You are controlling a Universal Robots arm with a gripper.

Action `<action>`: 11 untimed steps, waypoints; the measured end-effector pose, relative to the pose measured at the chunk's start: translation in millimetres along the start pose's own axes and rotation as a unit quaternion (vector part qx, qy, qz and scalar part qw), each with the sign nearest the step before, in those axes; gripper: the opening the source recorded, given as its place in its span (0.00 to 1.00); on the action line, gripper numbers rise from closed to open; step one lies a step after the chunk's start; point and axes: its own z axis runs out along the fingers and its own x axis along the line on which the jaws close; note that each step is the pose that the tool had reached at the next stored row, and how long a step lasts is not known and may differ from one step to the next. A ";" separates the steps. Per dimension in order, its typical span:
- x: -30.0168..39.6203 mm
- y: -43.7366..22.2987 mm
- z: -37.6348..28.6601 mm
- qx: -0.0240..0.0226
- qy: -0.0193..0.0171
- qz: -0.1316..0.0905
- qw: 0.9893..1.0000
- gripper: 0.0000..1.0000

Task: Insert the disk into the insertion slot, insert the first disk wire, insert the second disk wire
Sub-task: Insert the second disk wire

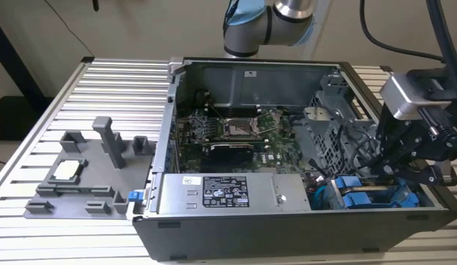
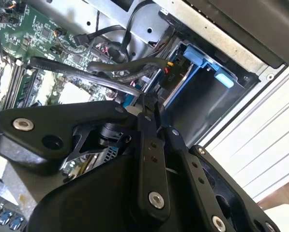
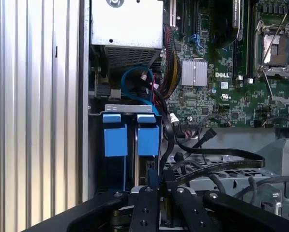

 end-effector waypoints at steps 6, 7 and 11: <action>2.7 -0.3 3.3 0.000 0.002 0.000 1.000 0.16; 2.9 -0.3 4.1 0.000 0.002 0.000 1.000 0.16; 3.7 -0.4 8.1 0.000 0.003 0.001 1.000 0.16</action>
